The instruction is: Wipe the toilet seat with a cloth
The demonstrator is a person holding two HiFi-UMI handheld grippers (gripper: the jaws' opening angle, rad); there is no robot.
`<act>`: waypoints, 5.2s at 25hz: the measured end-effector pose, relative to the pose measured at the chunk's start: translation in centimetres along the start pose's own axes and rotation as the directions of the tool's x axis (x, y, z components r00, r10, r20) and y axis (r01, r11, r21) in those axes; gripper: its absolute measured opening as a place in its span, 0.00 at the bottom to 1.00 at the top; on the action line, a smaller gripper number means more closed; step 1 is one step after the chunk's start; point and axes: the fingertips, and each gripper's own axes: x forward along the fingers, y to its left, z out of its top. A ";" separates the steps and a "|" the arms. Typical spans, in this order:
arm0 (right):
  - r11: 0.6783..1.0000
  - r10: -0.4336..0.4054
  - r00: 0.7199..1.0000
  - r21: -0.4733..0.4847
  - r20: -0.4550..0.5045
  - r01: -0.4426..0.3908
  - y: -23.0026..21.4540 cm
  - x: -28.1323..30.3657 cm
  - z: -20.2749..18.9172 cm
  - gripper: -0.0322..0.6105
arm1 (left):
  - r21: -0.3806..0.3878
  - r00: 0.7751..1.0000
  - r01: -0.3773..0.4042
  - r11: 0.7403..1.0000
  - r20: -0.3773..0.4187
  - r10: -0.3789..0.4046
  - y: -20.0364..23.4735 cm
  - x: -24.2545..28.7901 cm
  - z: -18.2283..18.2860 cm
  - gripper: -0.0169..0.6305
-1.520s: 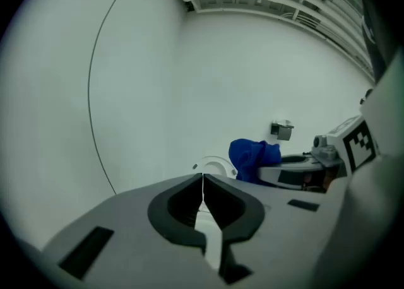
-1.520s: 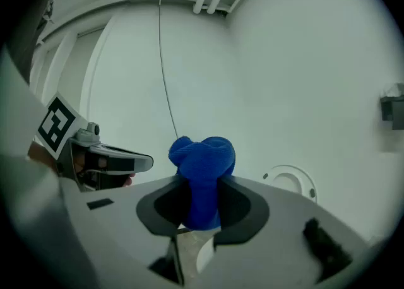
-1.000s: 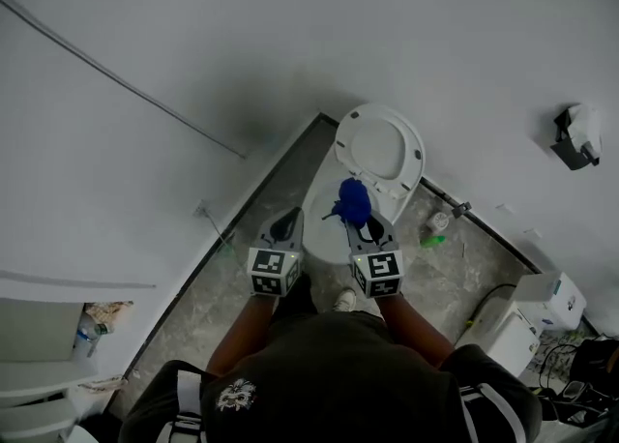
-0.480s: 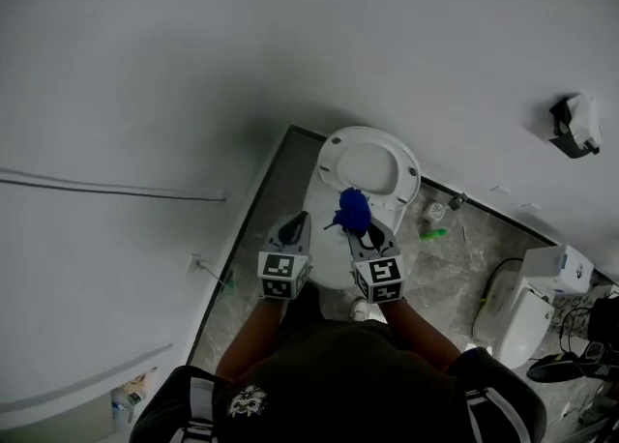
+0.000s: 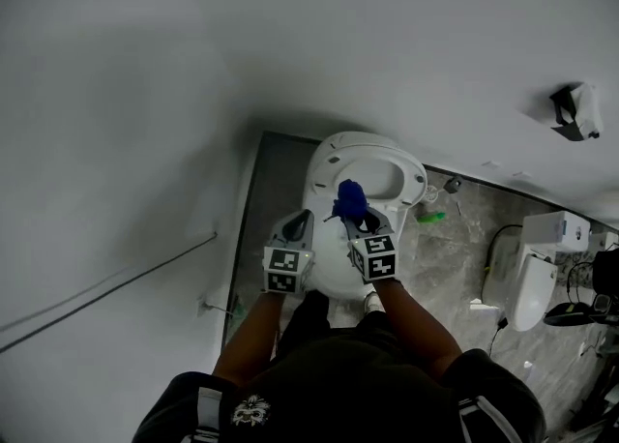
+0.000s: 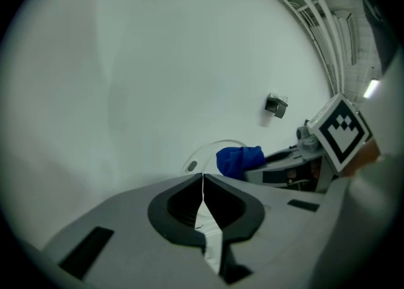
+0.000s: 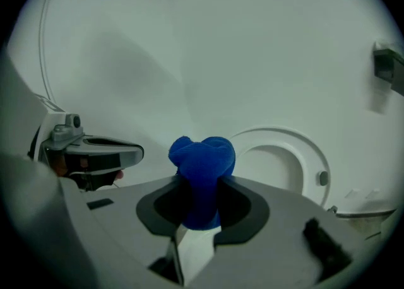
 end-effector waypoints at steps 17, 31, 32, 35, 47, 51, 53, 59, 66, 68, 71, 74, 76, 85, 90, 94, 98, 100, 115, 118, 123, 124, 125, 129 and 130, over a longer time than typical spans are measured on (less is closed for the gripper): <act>0.989 -0.046 0.977 0.126 -0.208 0.074 -5.6 10.3 0.4 0.20 | 0.011 0.991 0.082 0.997 -0.107 -0.080 2.8 5.9 -3.9 0.05; 0.966 -0.077 0.997 0.248 0.024 0.069 -9.8 6.4 4.6 0.20 | 0.057 0.988 0.137 0.989 -0.075 -0.133 -1.9 9.3 -0.2 0.05; 0.965 -0.082 0.996 0.252 0.032 0.071 -10.2 6.1 4.5 0.20 | 0.060 0.988 0.142 0.988 -0.077 -0.137 -2.3 9.6 -0.2 0.05; 0.958 -0.106 0.993 0.273 0.057 0.087 -12.1 5.2 4.4 0.20 | 0.072 0.984 0.150 0.986 -0.105 -0.142 -3.3 10.7 -0.7 0.05; 0.943 -0.196 0.980 0.282 0.033 0.179 -18.1 1.9 1.4 0.20 | 0.102 0.972 0.223 0.969 -0.102 -0.213 -8.7 13.6 1.1 0.05; 0.938 -0.223 0.974 0.278 0.025 0.208 -19.7 1.3 -0.7 0.20 | 0.111 0.972 0.226 0.968 -0.096 -0.216 -9.9 14.7 0.9 0.05; 0.923 -0.241 0.970 0.316 0.028 0.220 -20.7 1.5 -2.0 0.20 | 0.106 0.972 0.226 0.968 -0.098 -0.216 -10.3 15.6 0.7 0.05; 0.890 -0.291 0.956 0.379 0.049 0.252 -22.2 2.0 -5.7 0.20 | 0.062 0.972 0.210 0.976 -0.123 -0.201 -10.9 17.4 -2.0 0.05; 0.867 -0.311 0.946 0.435 0.092 0.243 -23.3 2.3 -8.8 0.20 | 0.038 0.967 0.208 0.977 -0.158 -0.200 -11.3 19.0 -6.7 0.05; 0.856 -0.316 0.945 0.456 0.087 0.244 -24.0 2.6 -10.6 0.20 | 0.043 0.964 0.212 0.976 -0.170 -0.202 -11.4 19.4 -8.1 0.05; 0.849 -0.322 0.944 0.465 0.076 0.253 -24.3 3.8 -13.0 0.20 | 0.069 0.959 0.219 0.973 -0.196 -0.202 -11.0 19.8 -10.4 0.05; 0.854 -0.328 0.943 0.446 0.060 0.269 -24.5 4.6 -14.7 0.20 | 0.066 0.957 0.216 0.974 -0.210 -0.198 -10.8 20.5 -12.6 0.05; 0.854 -0.328 0.943 0.441 0.048 0.275 -24.4 5.2 -15.9 0.20 | 0.055 0.957 0.210 0.976 -0.214 -0.194 -10.6 21.1 -14.1 0.05; 0.850 -0.333 0.942 0.442 0.029 0.287 -24.1 7.8 -20.3 0.19 | 0.050 0.954 0.212 0.976 -0.226 -0.196 -9.9 22.6 -18.7 0.05; 0.851 -0.302 0.953 0.442 -0.031 0.284 -23.1 8.9 -22.0 0.19 | 0.042 0.955 0.190 0.981 -0.241 -0.175 -8.9 22.2 -19.9 0.05; 0.850 -0.292 0.953 0.435 -0.081 0.297 -23.1 10.6 -24.0 0.19 | 0.037 0.952 0.181 0.983 -0.257 -0.166 -8.3 21.9 -20.9 0.05; 0.869 -0.281 0.949 0.382 -0.143 0.315 -22.9 12.9 -25.9 0.19 | 0.031 0.952 0.164 0.986 -0.265 -0.150 -7.1 21.5 -21.8 0.05; 0.888 -0.276 0.947 0.334 -0.166 0.317 -22.5 13.9 -26.6 0.19 | 0.026 0.953 0.157 0.987 -0.266 -0.145 -6.5 21.3 -22.1 0.05; 0.959 -0.230 0.938 0.104 -0.259 0.264 -15.4 19.8 -27.4 0.19 | -0.036 0.966 0.051 0.998 -0.250 -0.059 2.1 18.5 -22.8 0.05; 0.972 -0.186 0.948 0.091 -0.259 0.215 -12.0 21.7 -26.5 0.19 | -0.036 0.969 0.036 0.999 -0.245 -0.044 3.6 17.6 -22.5 0.05; 0.976 -0.175 0.958 0.084 -0.228 0.199 -8.2 23.9 -23.7 0.19 | -0.044 0.972 0.022 0.999 -0.234 -0.031 5.8 16.5 -22.1 0.05; 0.978 -0.174 0.960 0.079 -0.219 0.195 -7.5 24.1 -23.0 0.19 | -0.046 0.972 0.015 0.999 -0.233 -0.025 6.3 16.3 -22.0 0.05; 0.980 -0.171 0.964 0.065 -0.206 0.188 -6.8 24.4 -22.3 0.19 | -0.049 0.973 0.008 0.999 -0.231 -0.019 6.8 15.9 -21.8 0.05; 0.986 -0.163 0.975 0.020 -0.150 0.168 -4.6 24.8 -19.1 0.19 | -0.053 0.977 -0.020 0.998 -0.212 0.008 8.5 15.0 -20.9 0.05; 0.986 -0.164 0.977 0.018 -0.136 0.168 -4.3 24.6 -18.4 0.19 | -0.053 0.978 -0.024 0.998 -0.207 0.012 8.7 14.8 -20.6 0.05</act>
